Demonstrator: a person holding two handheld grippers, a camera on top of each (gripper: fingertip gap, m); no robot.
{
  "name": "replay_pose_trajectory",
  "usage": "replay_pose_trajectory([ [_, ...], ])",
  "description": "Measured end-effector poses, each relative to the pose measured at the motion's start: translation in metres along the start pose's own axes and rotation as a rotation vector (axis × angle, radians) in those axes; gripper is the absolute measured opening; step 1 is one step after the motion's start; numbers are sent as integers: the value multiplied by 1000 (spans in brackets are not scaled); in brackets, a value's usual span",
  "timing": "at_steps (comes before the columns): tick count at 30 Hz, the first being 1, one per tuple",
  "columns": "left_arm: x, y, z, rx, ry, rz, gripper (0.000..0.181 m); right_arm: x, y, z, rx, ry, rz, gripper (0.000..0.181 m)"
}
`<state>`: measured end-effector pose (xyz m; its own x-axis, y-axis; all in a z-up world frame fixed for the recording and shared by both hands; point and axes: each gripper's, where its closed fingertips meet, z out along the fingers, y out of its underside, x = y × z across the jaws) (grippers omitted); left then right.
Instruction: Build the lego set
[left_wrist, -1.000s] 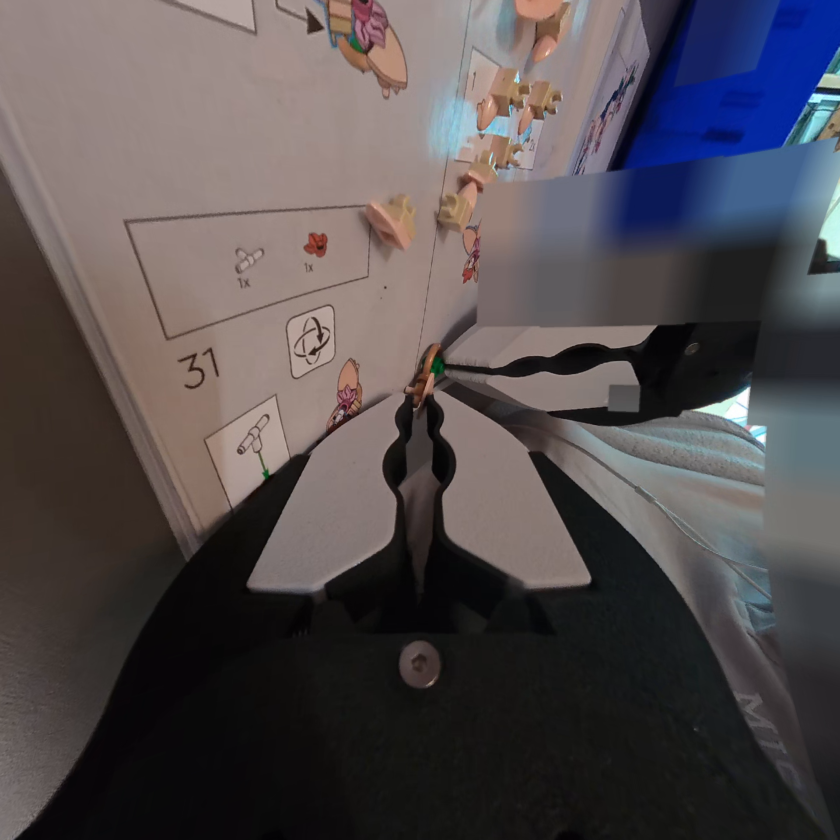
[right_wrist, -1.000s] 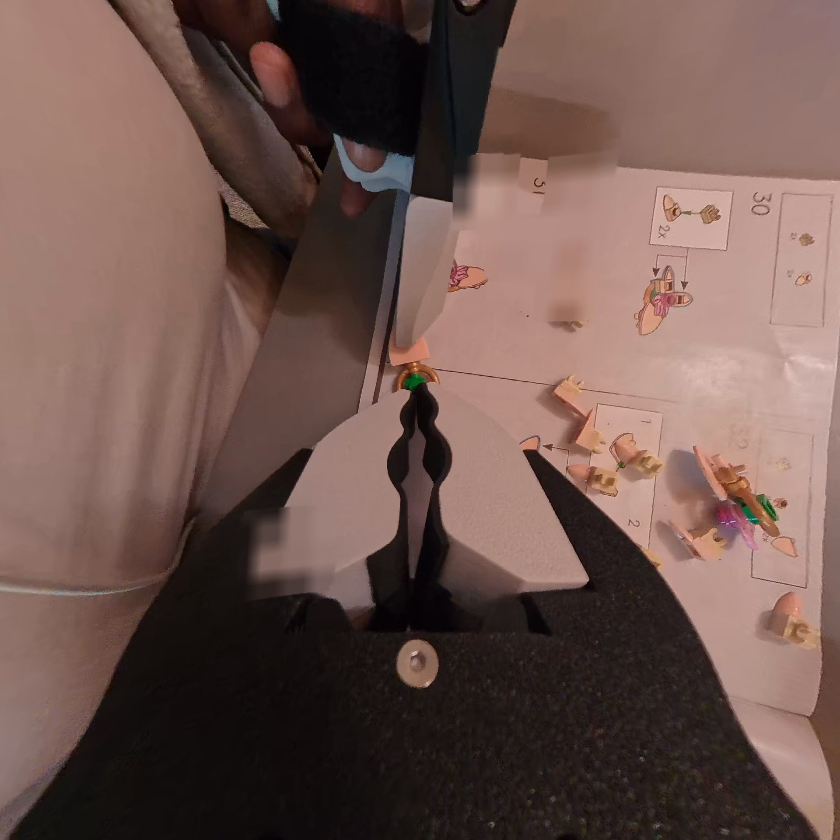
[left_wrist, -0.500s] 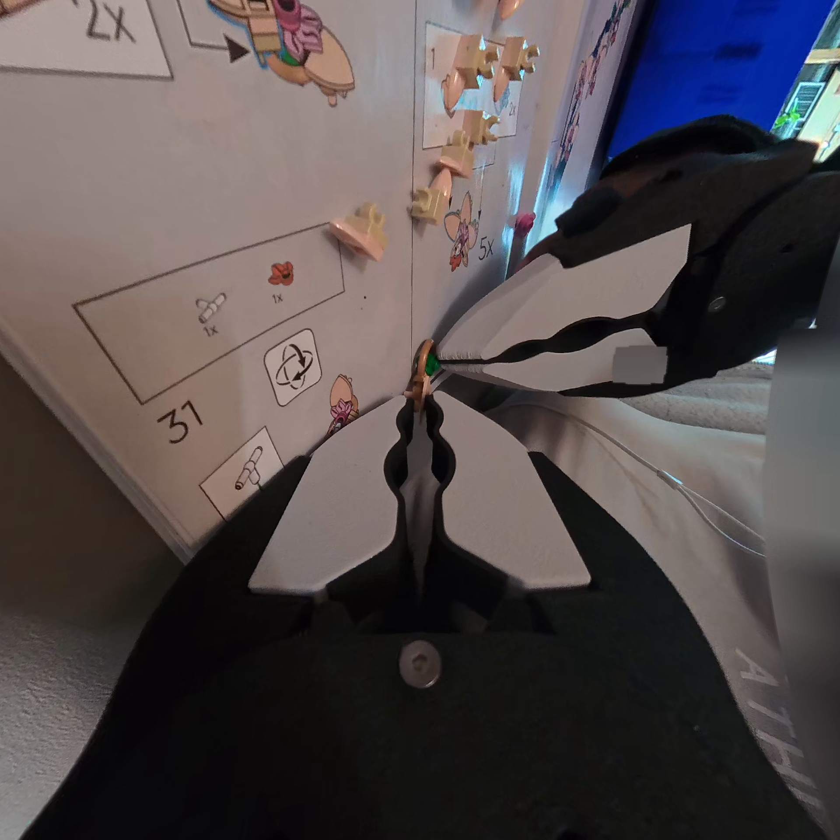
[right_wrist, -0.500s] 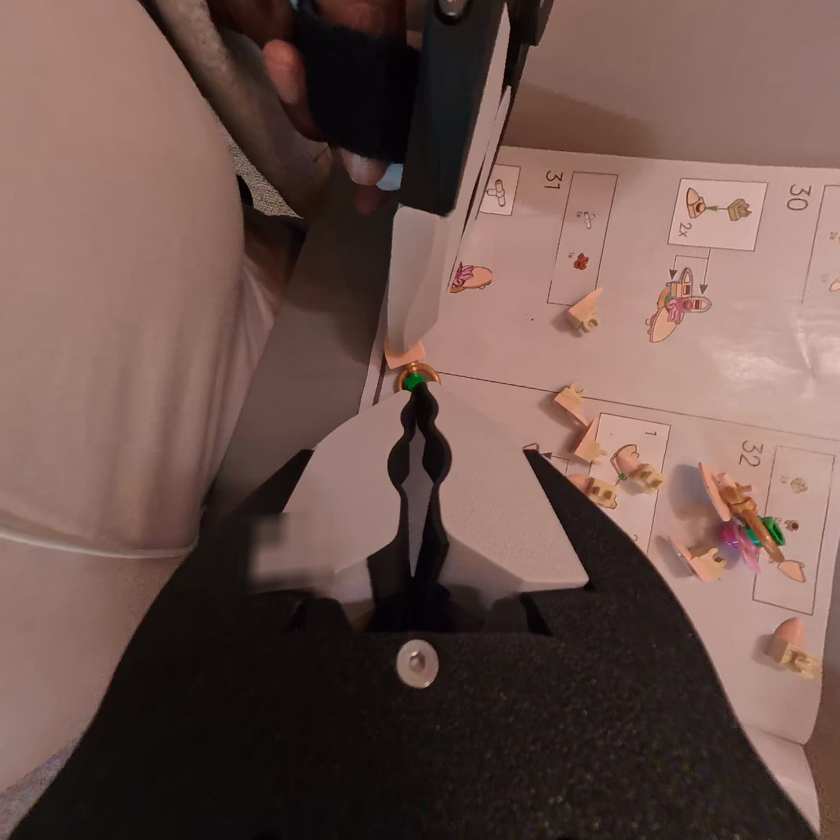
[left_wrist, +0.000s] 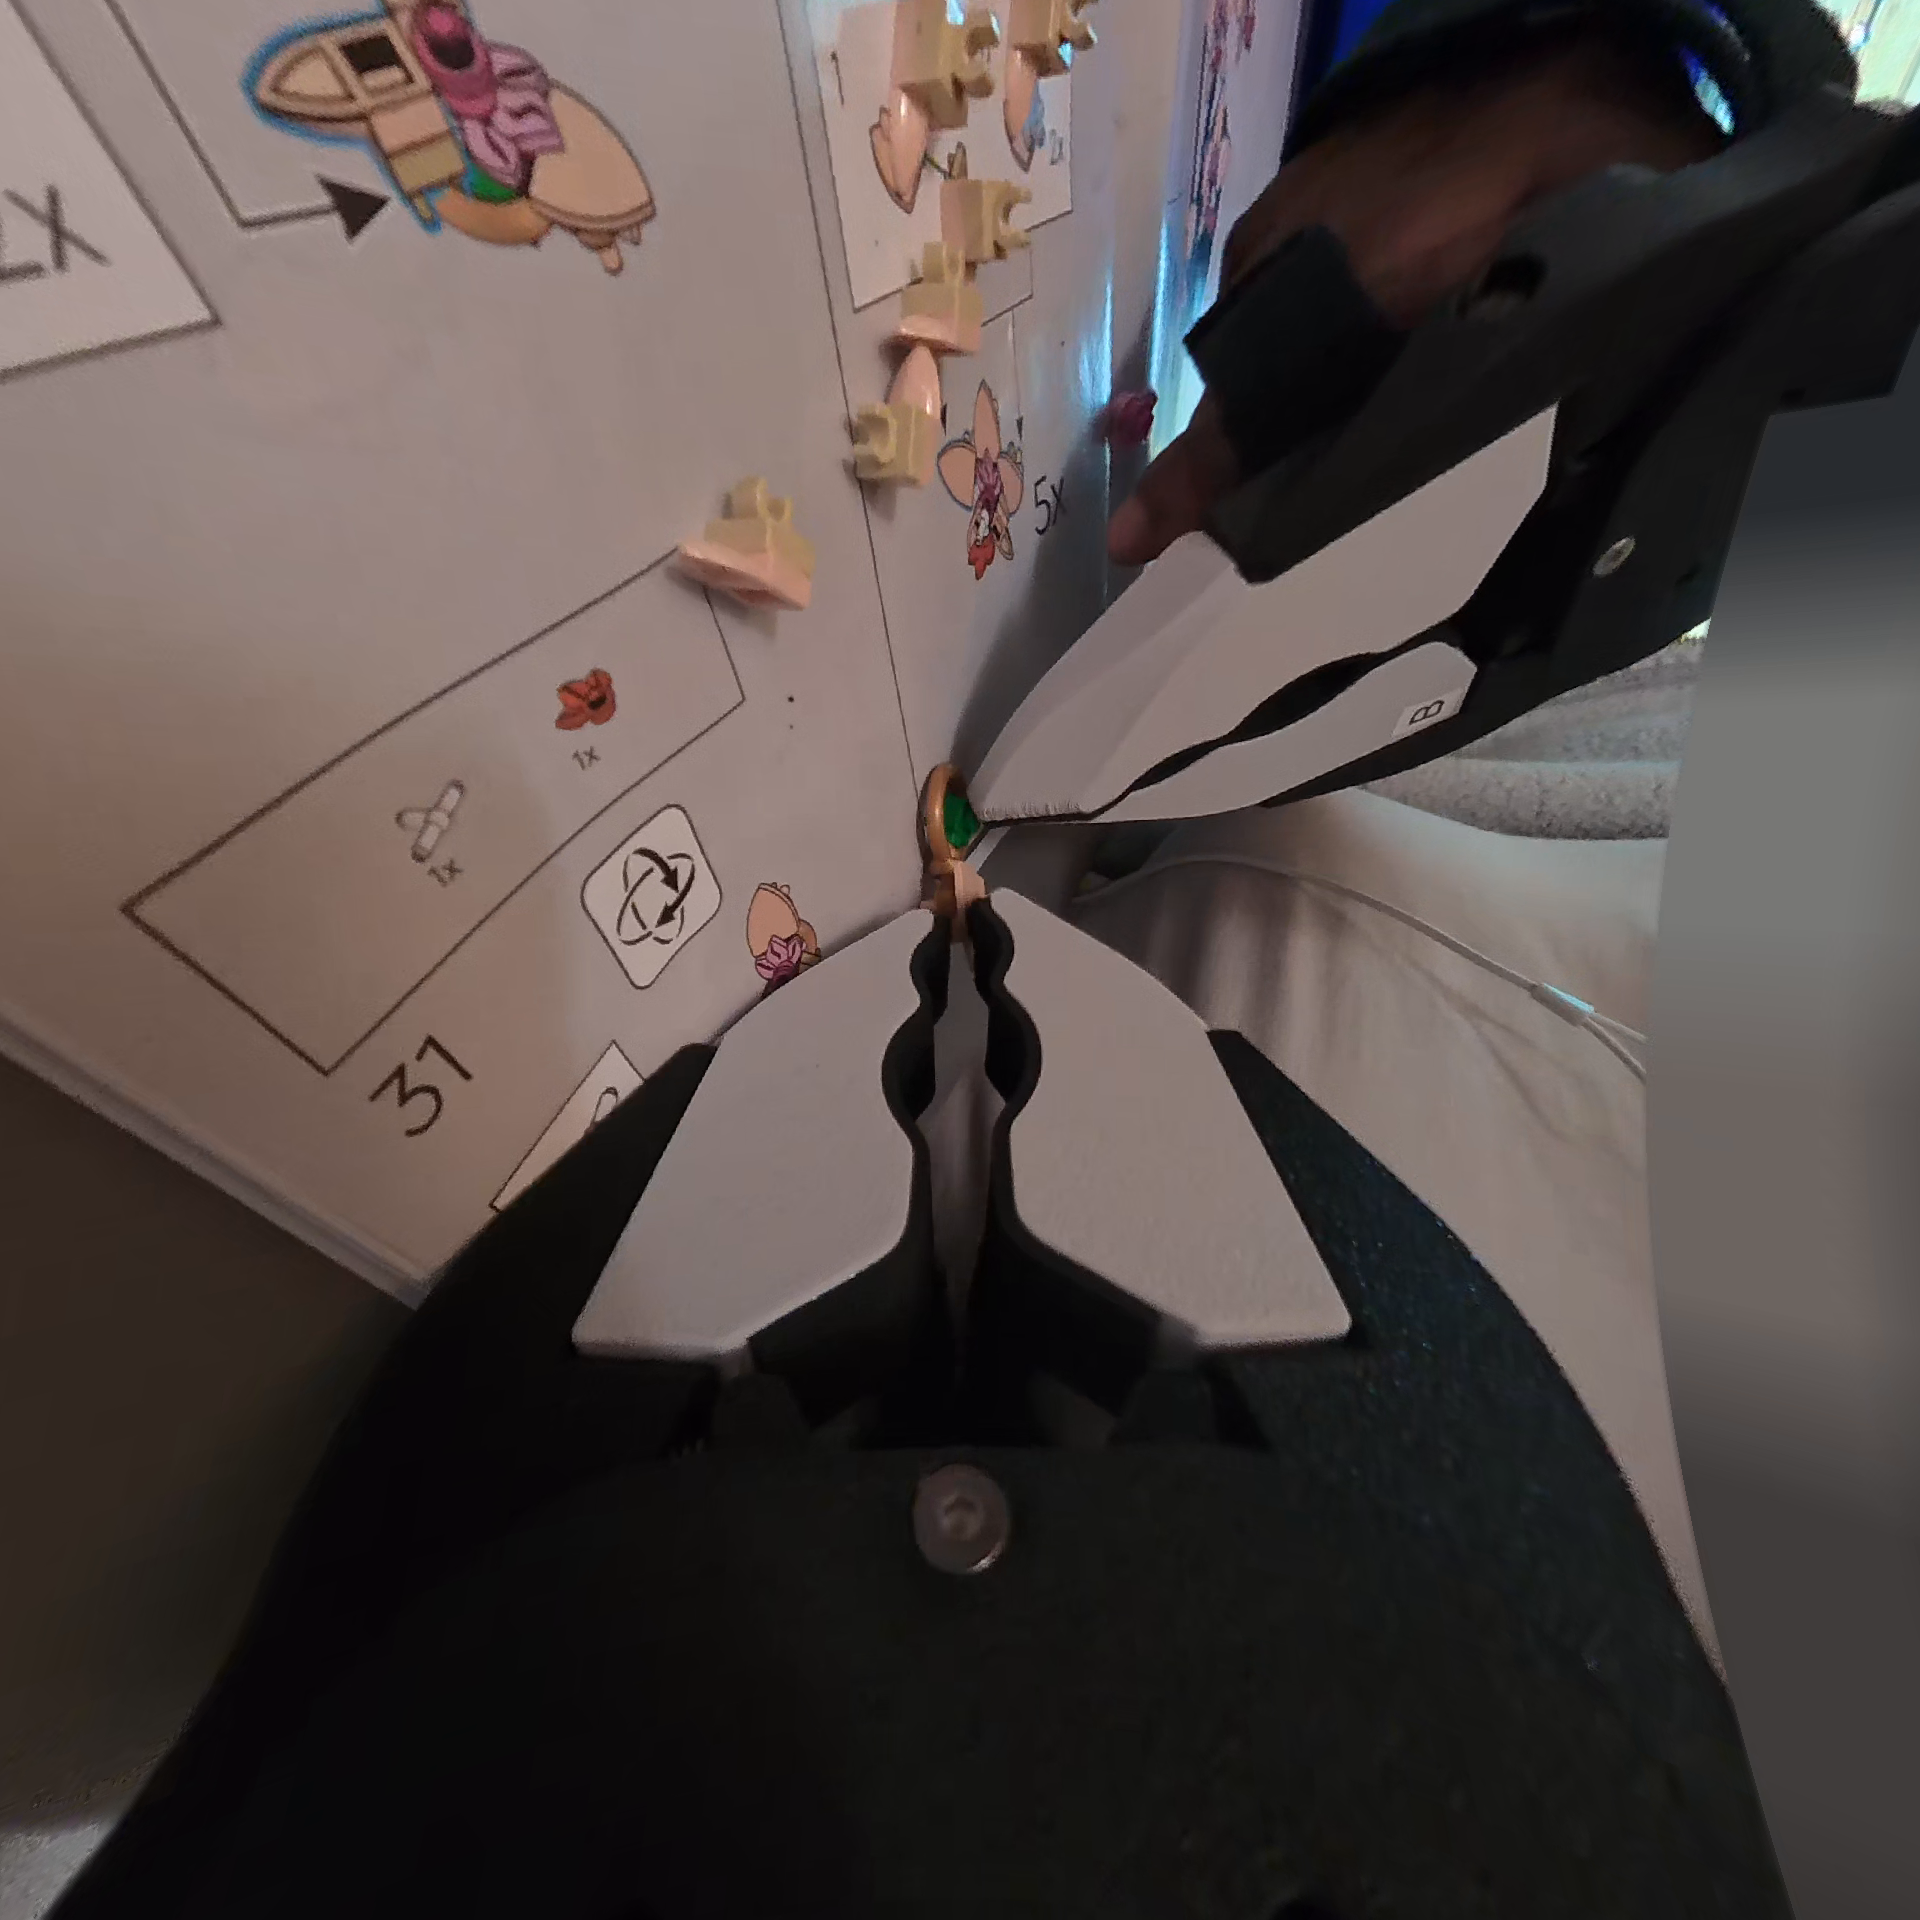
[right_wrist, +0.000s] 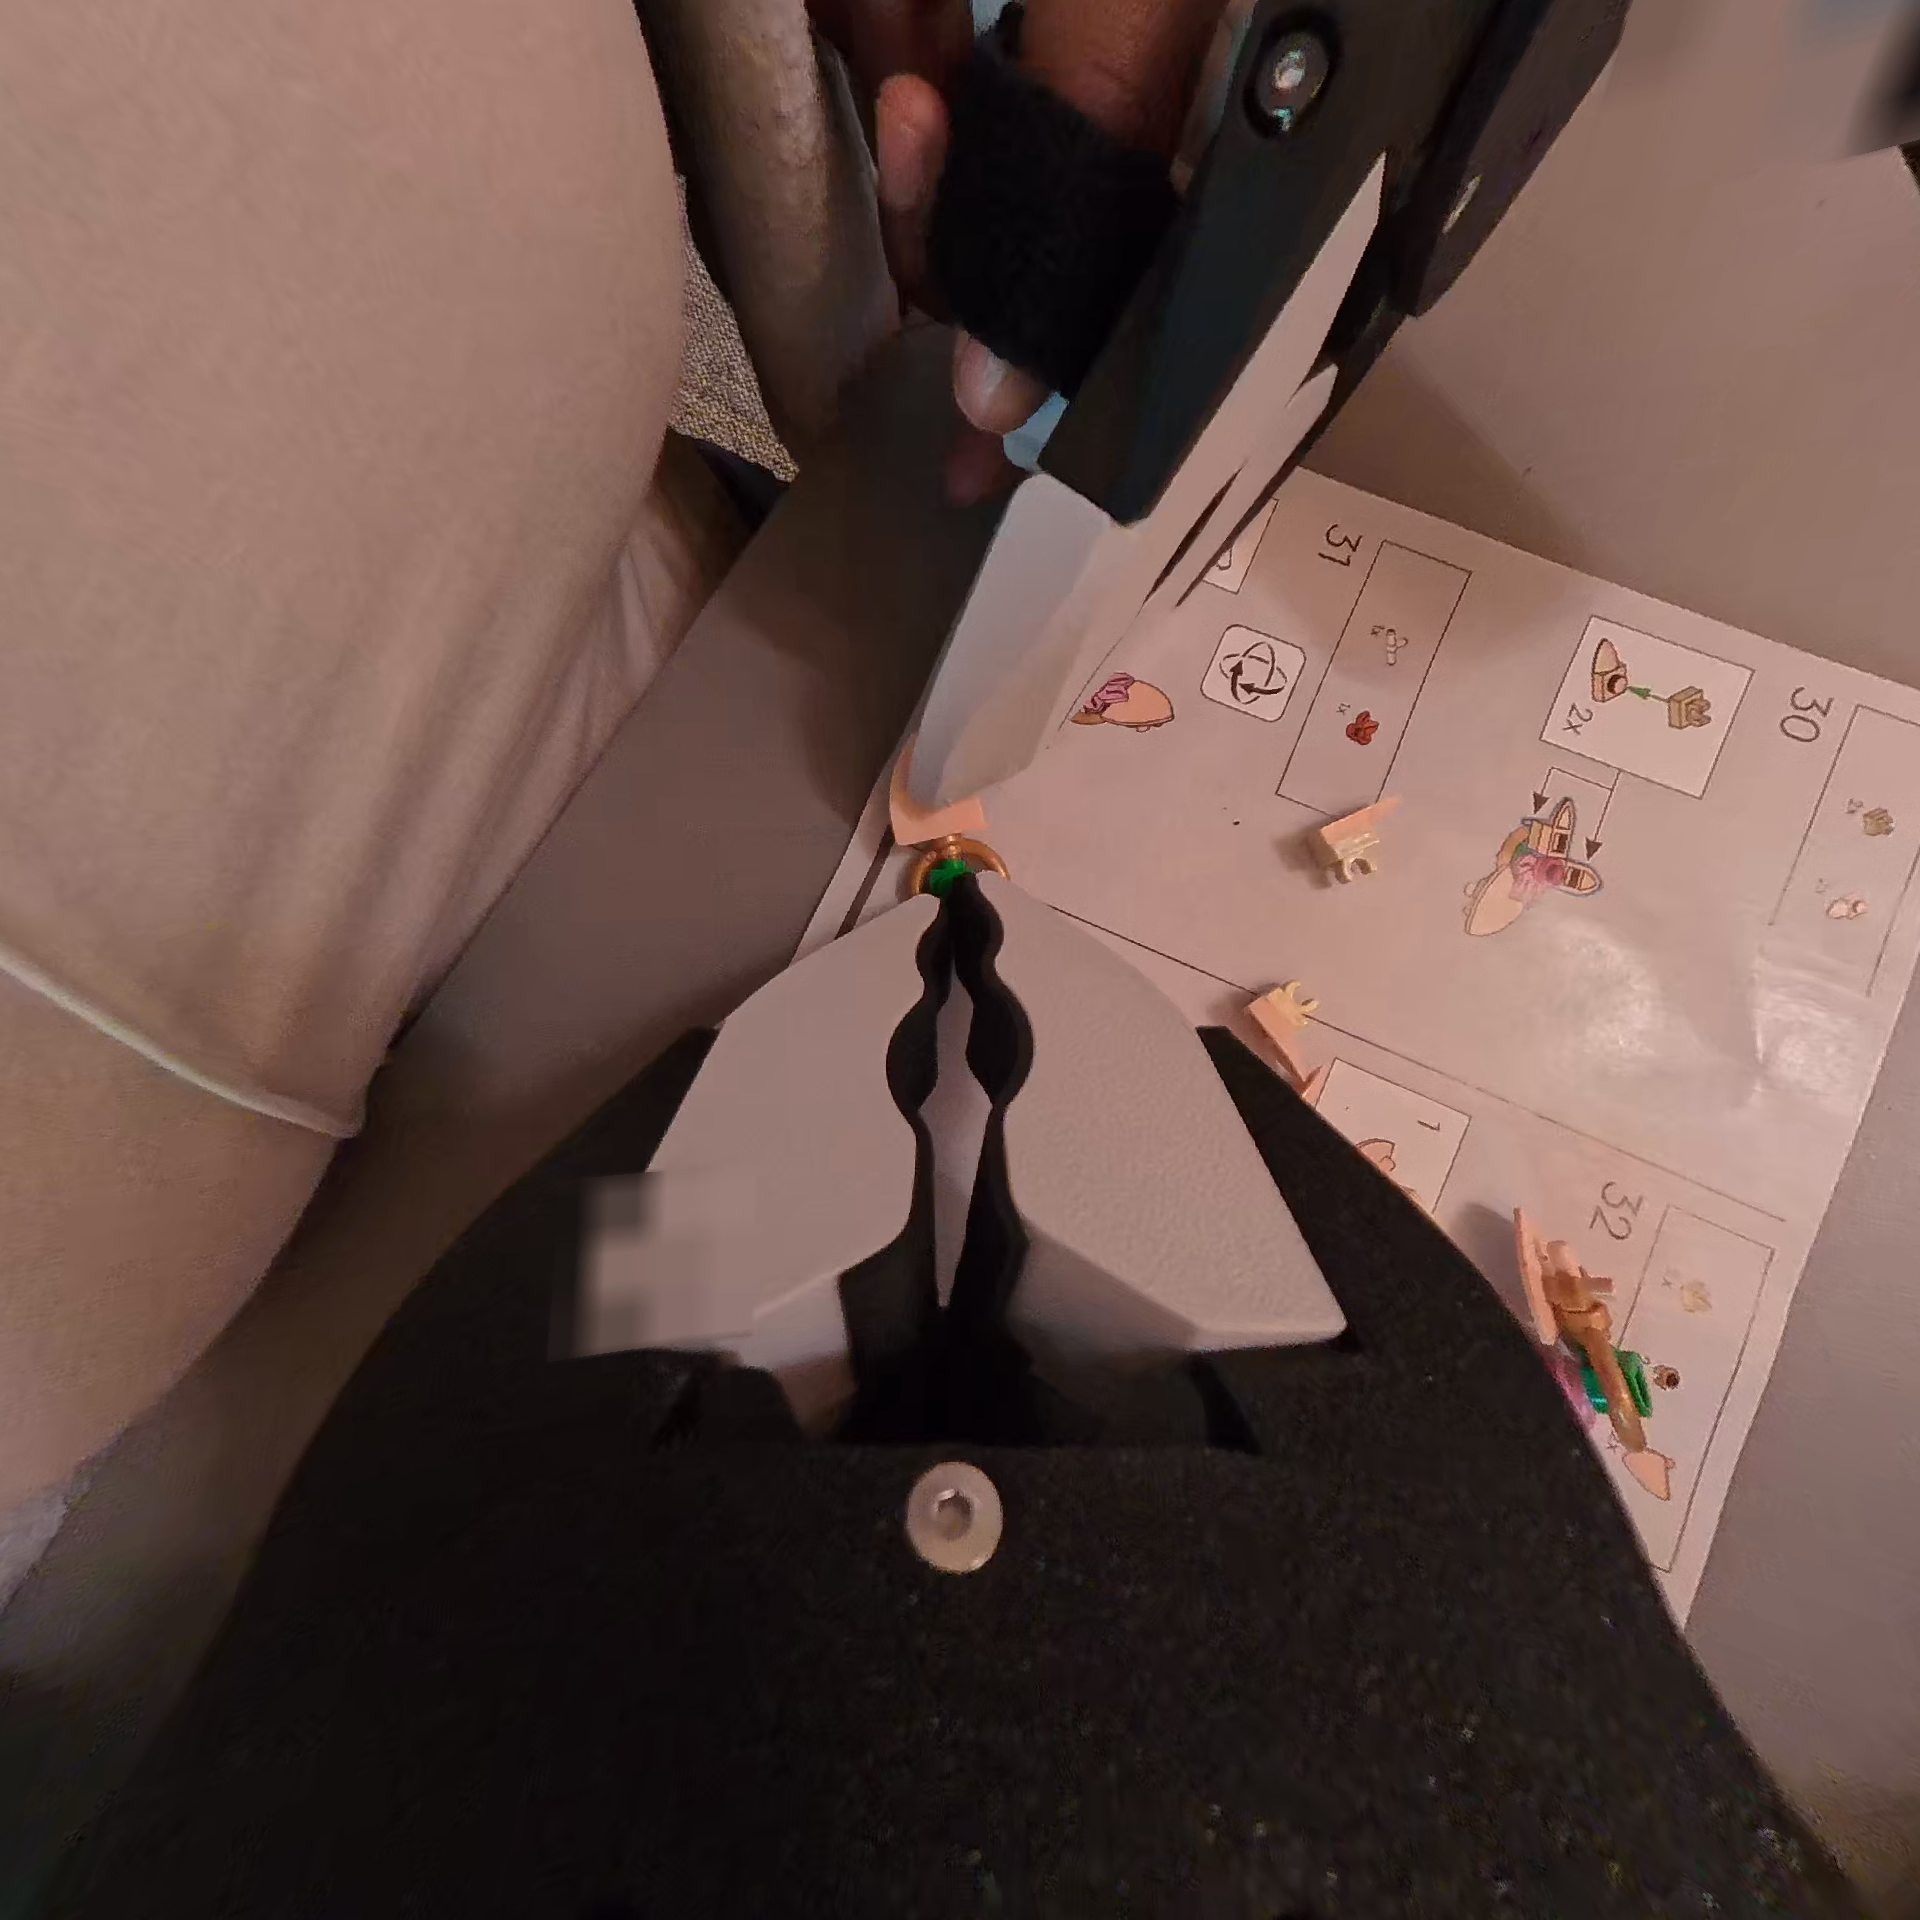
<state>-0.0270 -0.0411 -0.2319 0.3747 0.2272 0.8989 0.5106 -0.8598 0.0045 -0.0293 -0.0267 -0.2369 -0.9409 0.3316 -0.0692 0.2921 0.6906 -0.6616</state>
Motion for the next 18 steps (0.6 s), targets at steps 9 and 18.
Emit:
replay_pose_trajectory([
  [9,1,1,0,13,5,-10,4,3,4,-12,41,29,350,0],
  [18,1,-1,1,49,-5,-32,4,-2,4,-3,84,34,638,1],
])
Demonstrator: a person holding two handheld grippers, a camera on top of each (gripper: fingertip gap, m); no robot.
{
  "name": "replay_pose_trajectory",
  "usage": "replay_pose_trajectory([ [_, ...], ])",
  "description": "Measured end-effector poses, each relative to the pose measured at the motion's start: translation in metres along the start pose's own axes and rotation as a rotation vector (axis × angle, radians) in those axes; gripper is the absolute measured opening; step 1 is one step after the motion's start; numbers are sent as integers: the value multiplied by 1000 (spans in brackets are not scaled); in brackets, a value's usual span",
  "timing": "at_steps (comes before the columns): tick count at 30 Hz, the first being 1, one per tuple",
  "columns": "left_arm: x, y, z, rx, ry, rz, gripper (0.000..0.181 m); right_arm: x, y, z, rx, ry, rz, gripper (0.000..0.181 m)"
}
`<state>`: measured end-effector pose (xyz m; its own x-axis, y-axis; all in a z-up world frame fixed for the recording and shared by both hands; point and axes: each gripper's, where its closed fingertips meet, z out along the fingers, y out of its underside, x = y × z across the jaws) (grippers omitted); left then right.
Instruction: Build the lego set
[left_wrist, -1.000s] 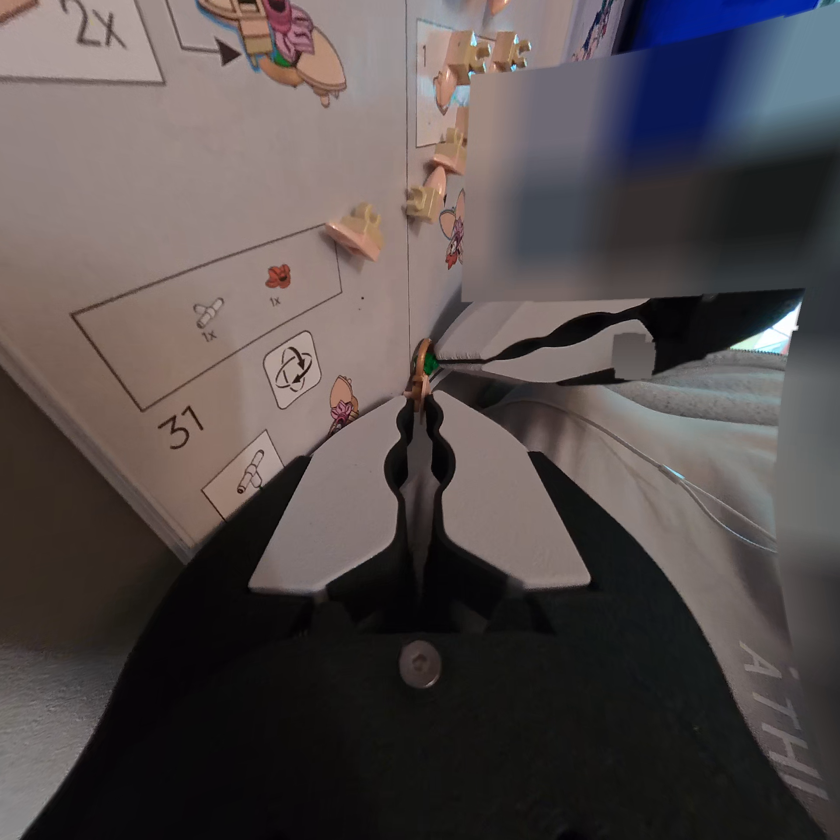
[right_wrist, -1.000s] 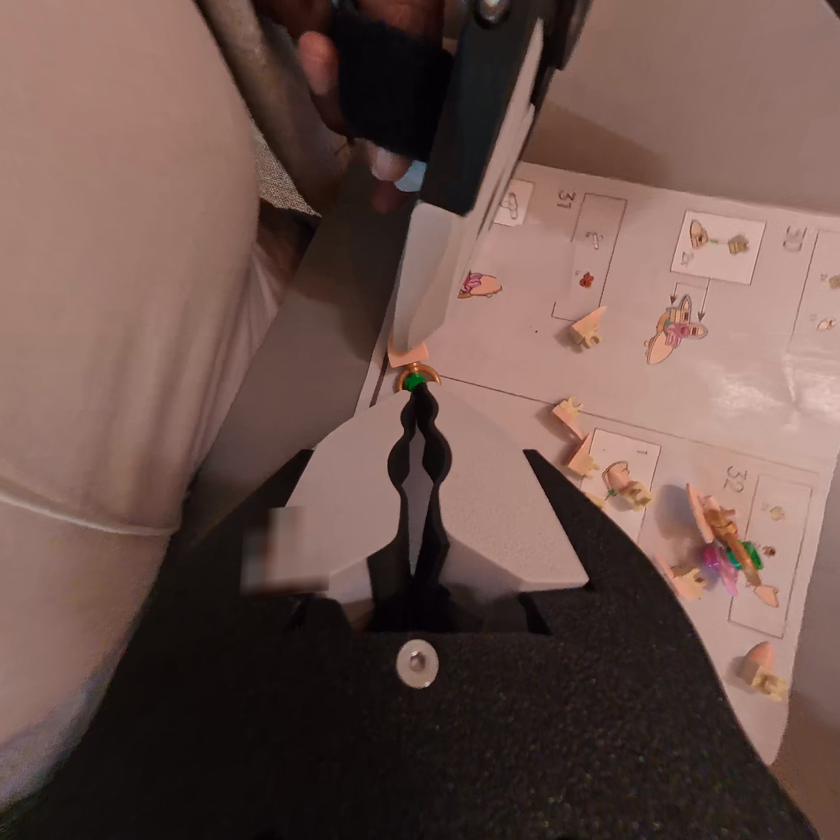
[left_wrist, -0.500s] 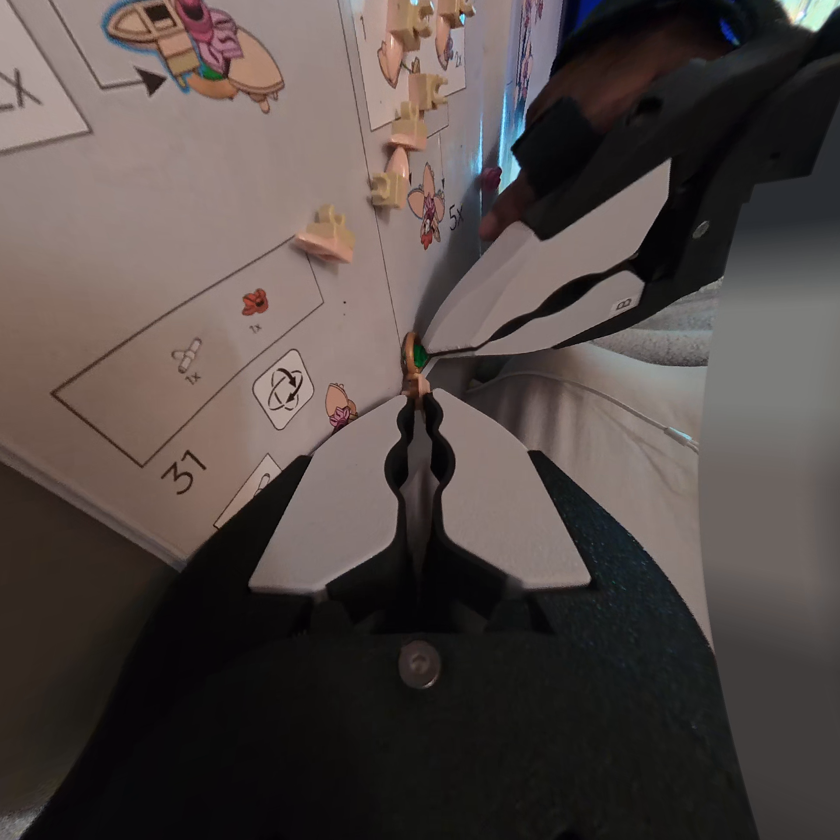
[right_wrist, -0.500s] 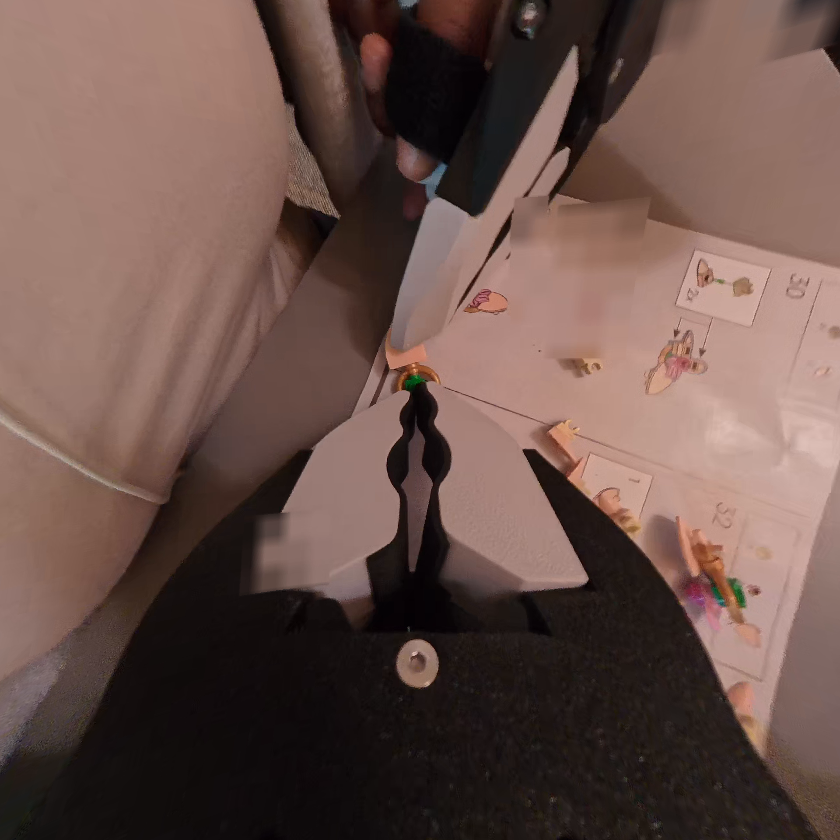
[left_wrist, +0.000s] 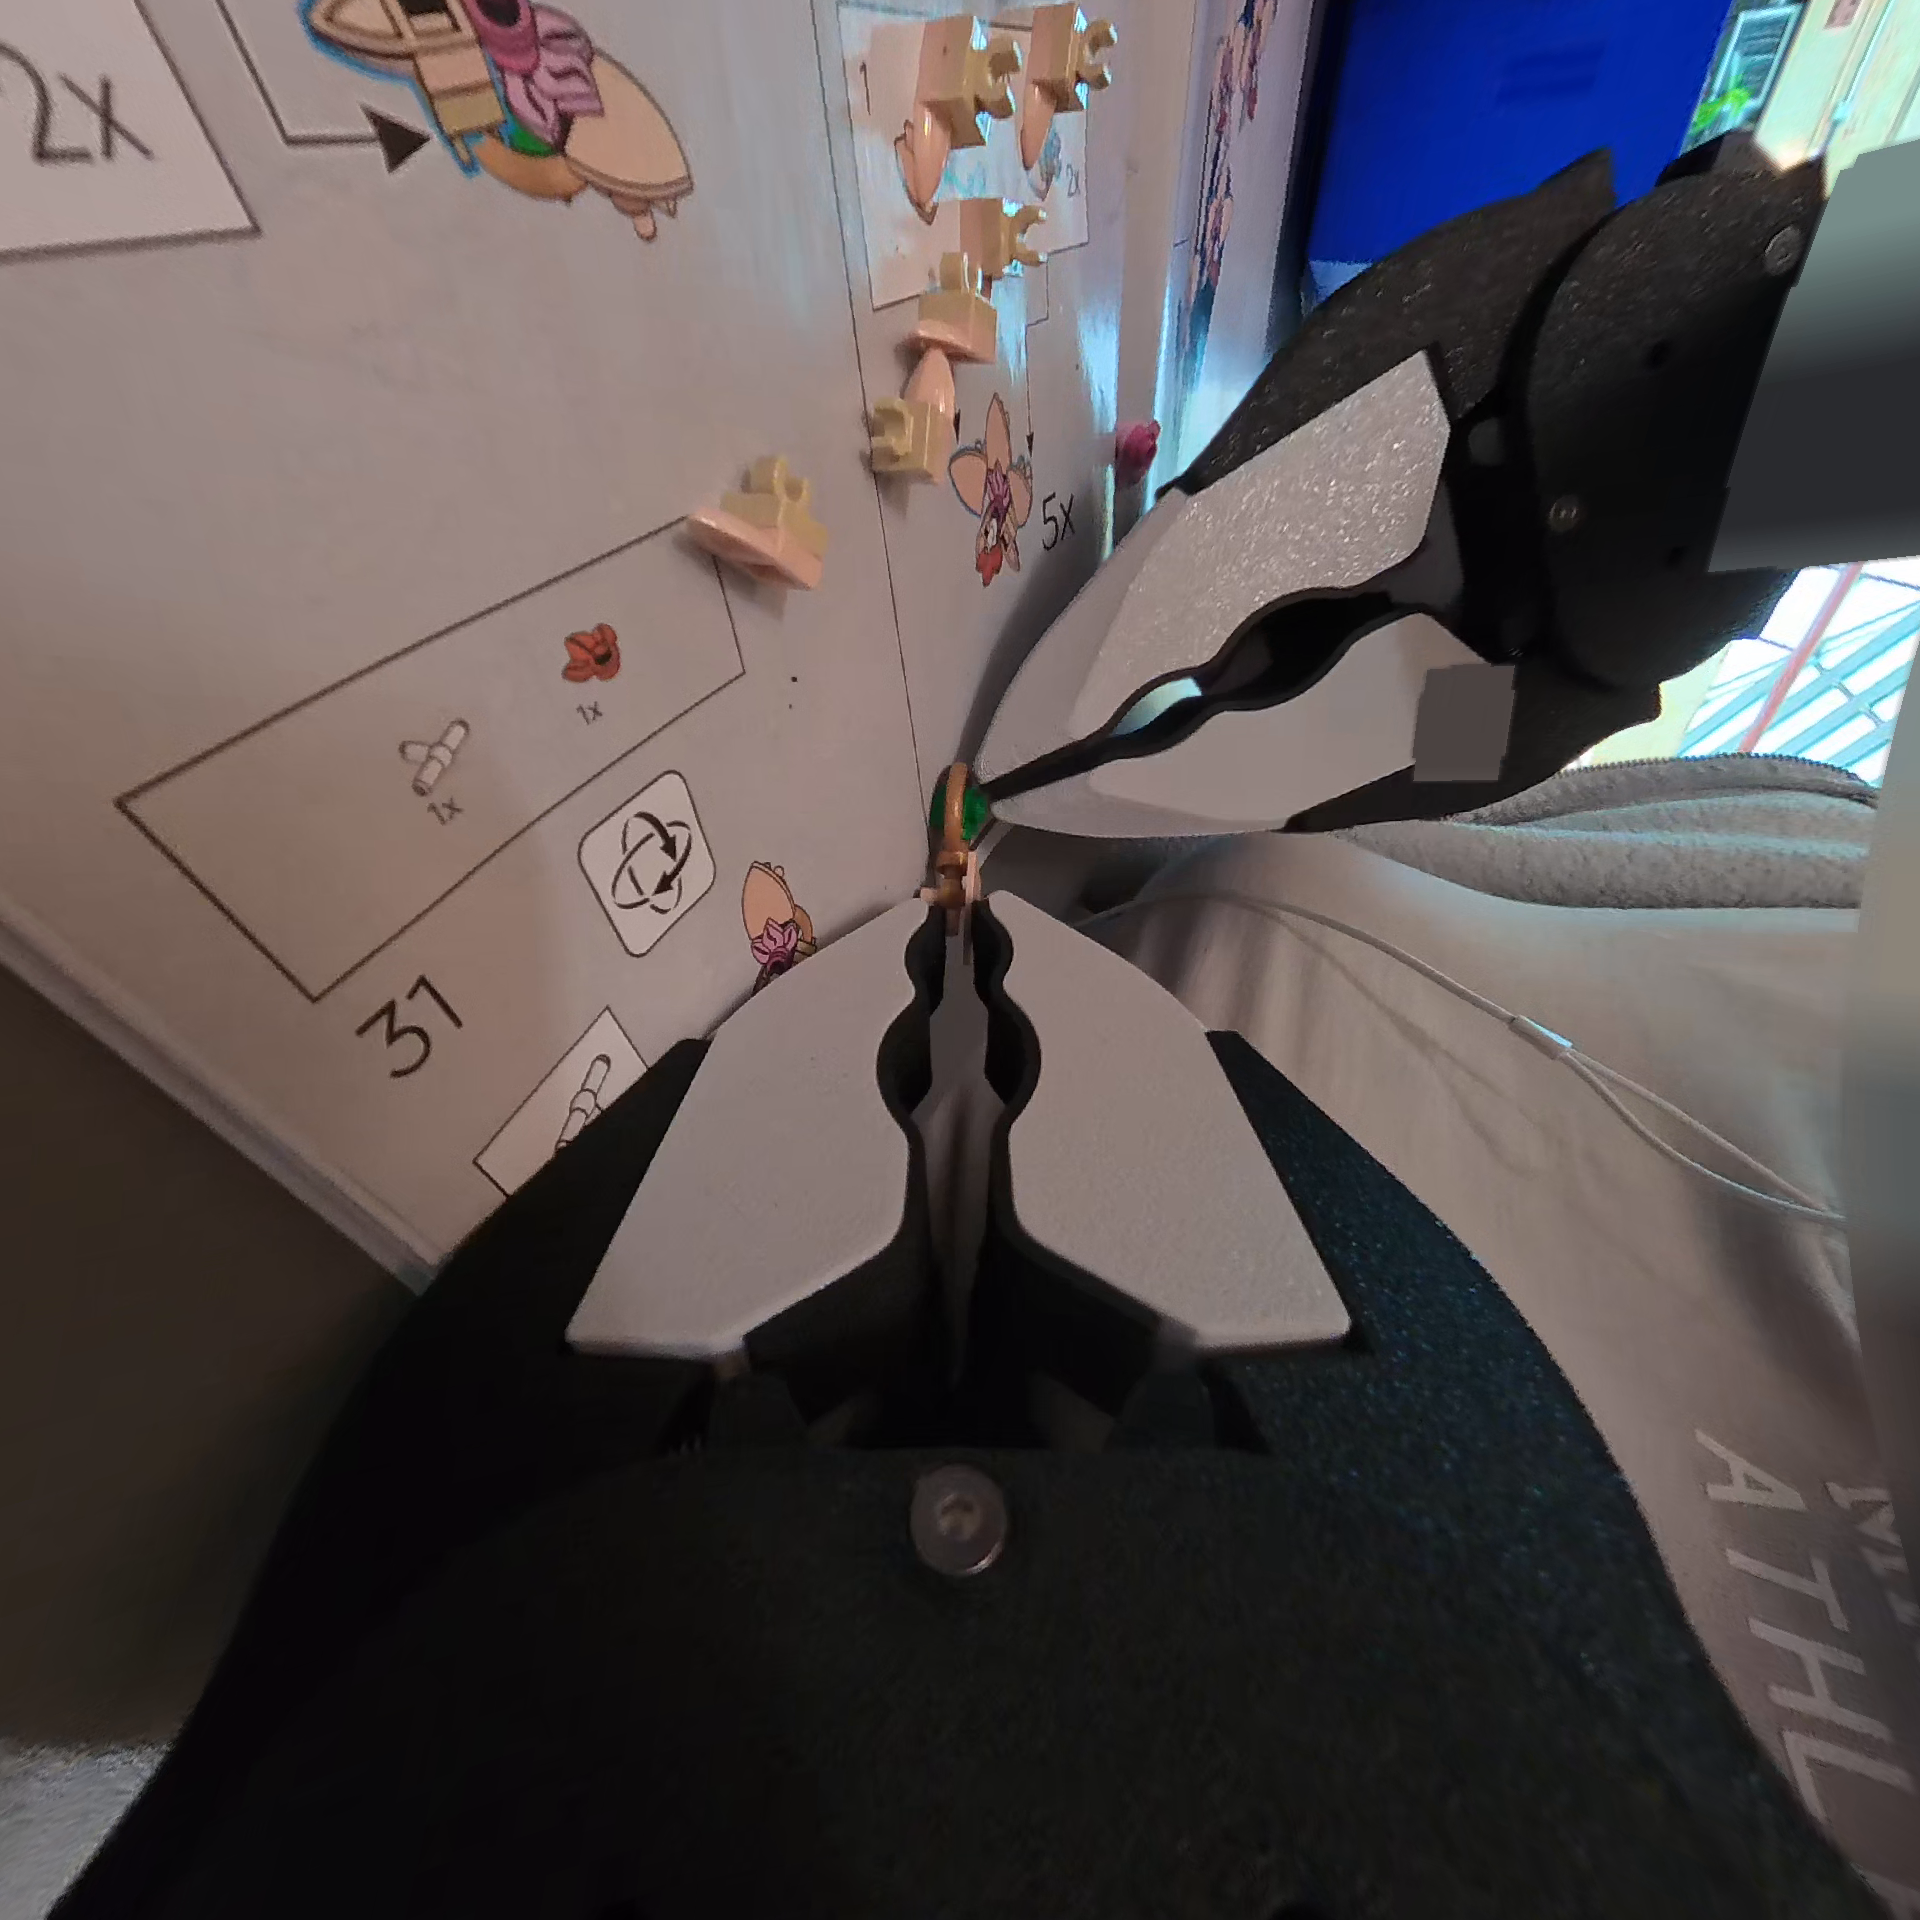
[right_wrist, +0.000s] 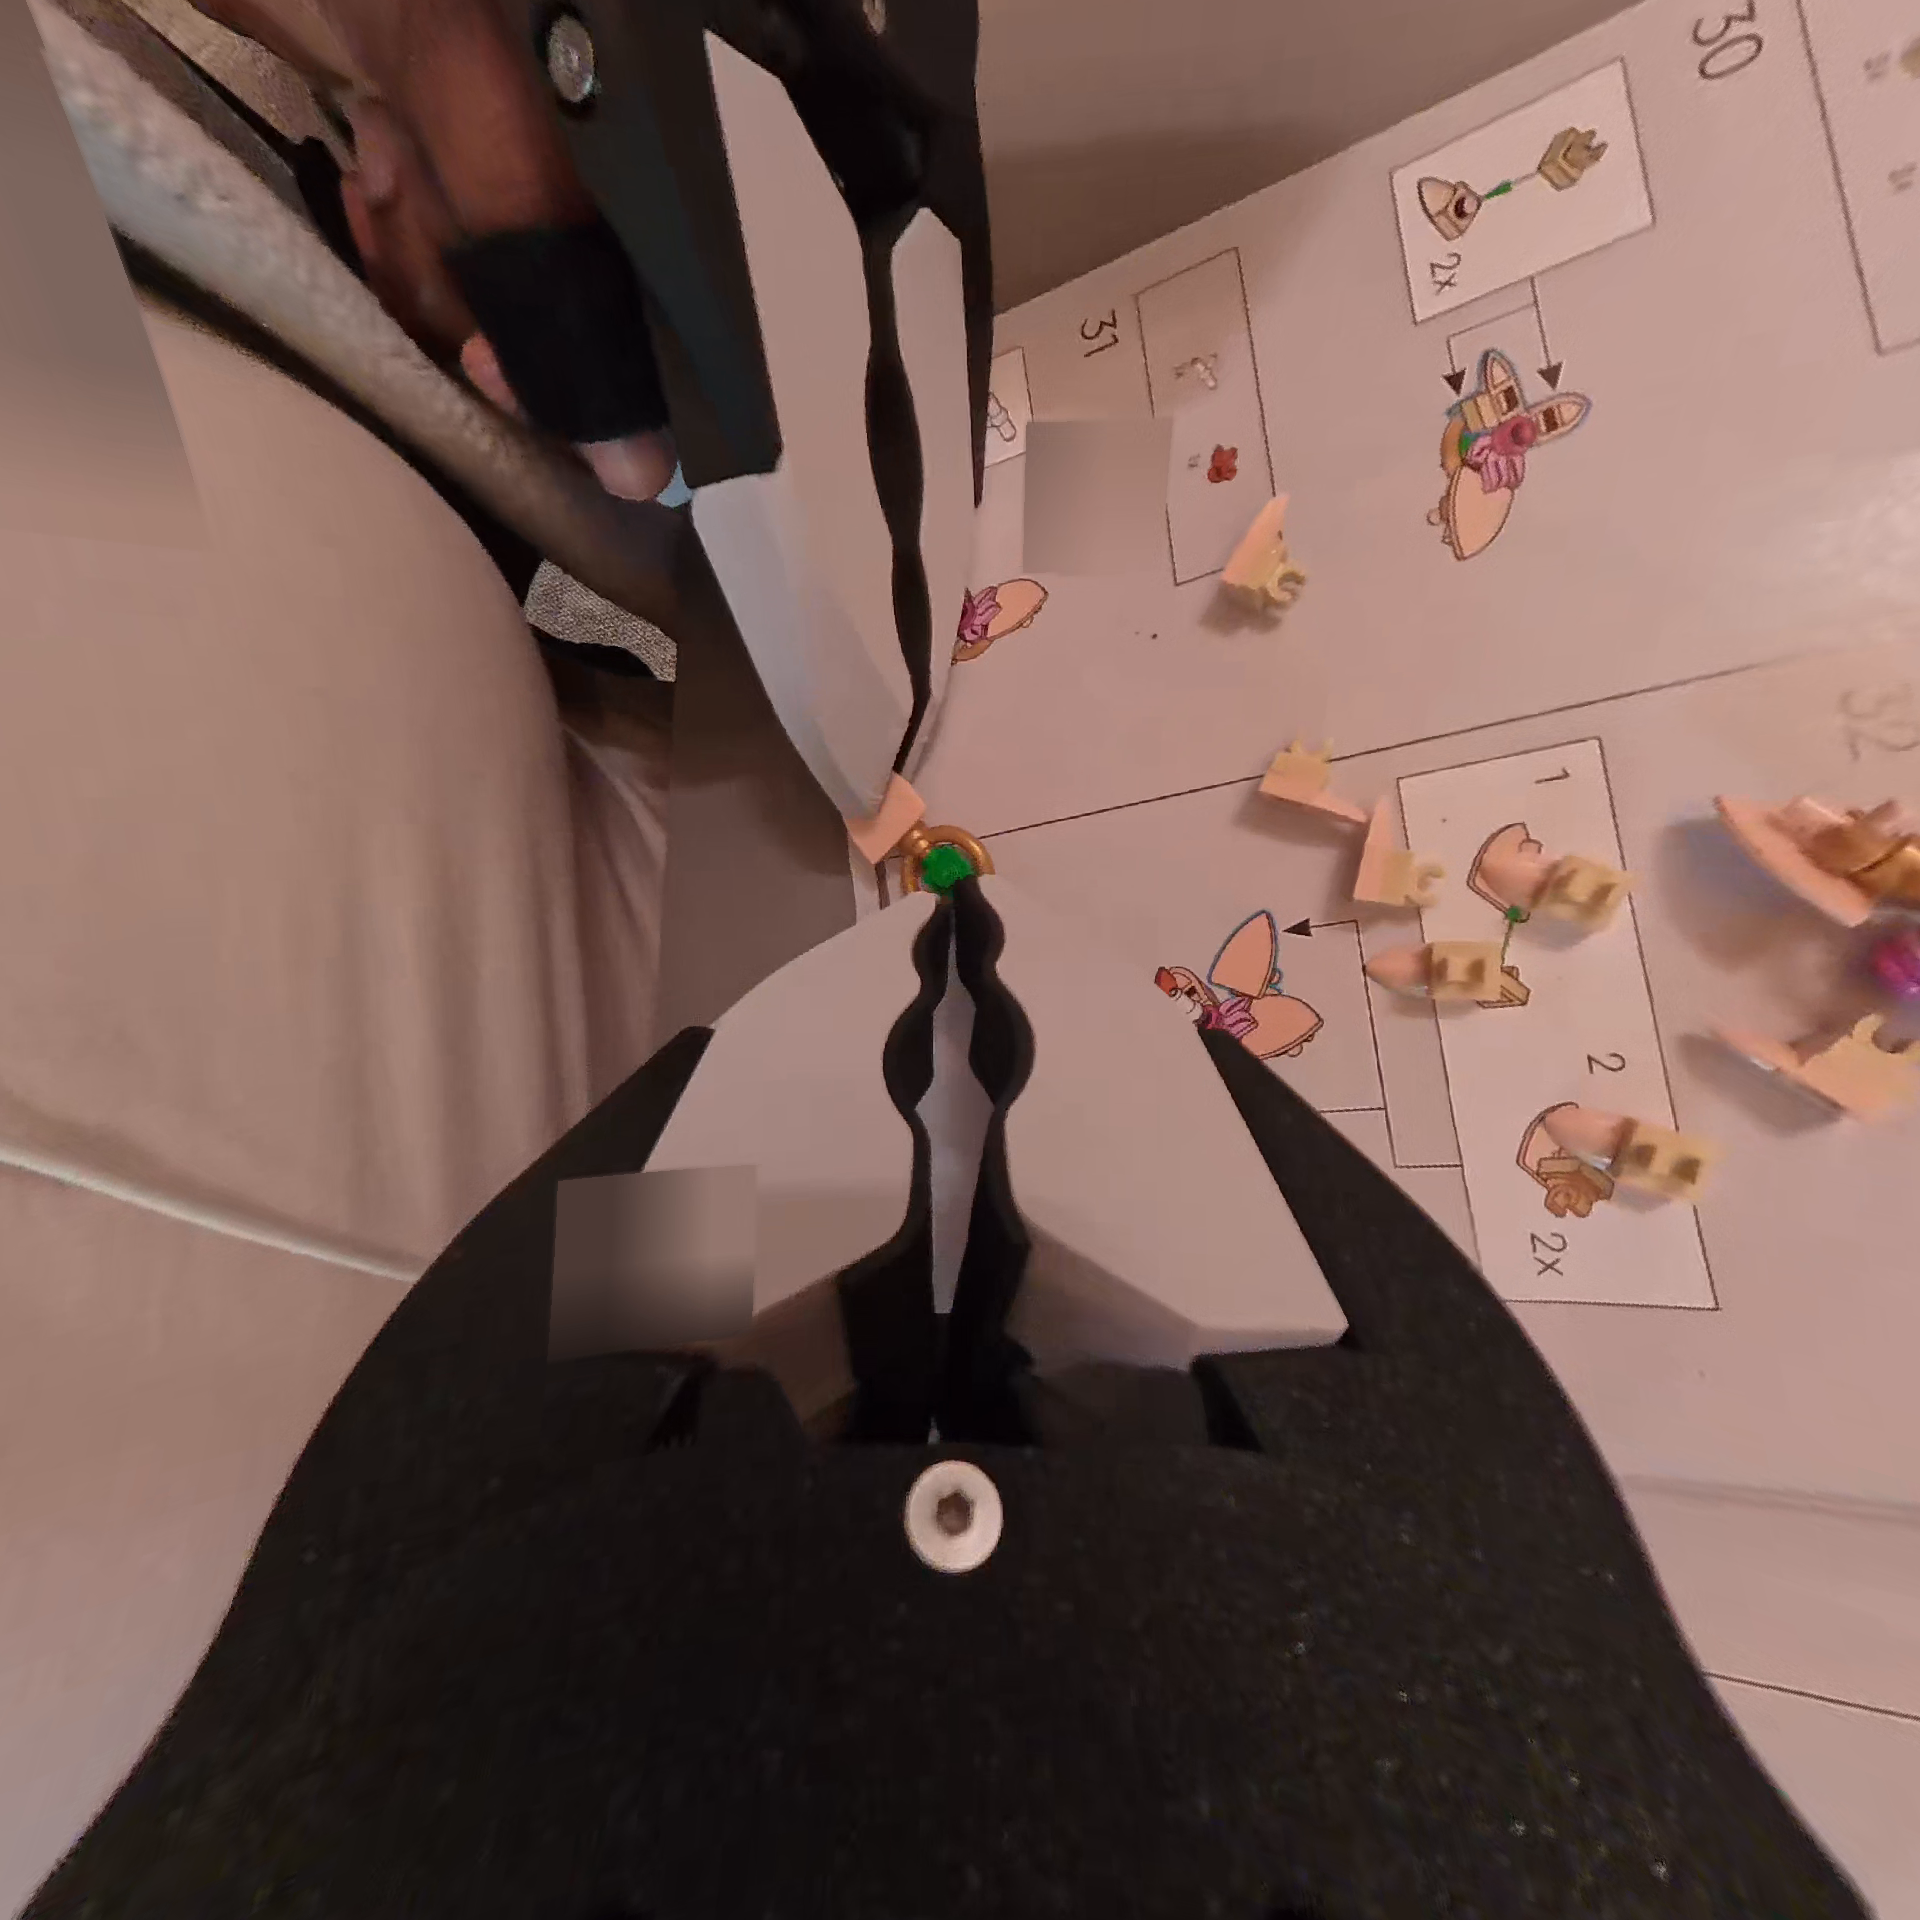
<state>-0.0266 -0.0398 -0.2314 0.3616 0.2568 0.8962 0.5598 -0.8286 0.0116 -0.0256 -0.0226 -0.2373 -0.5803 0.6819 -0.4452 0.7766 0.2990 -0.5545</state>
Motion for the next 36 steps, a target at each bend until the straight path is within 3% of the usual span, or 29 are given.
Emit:
replay_pose_trajectory([
  [10,0,-1,0,62,10,17,4,1,-1,1,17,51,119,1],
  [15,1,-2,0,103,35,30,4,-4,-2,1,25,78,193,10],
  [24,1,-3,-1,219,19,116,4,0,-1,3,37,201,208,4],
  [36,1,-6,-2,332,32,105,4,-1,1,2,113,208,298,2],
])
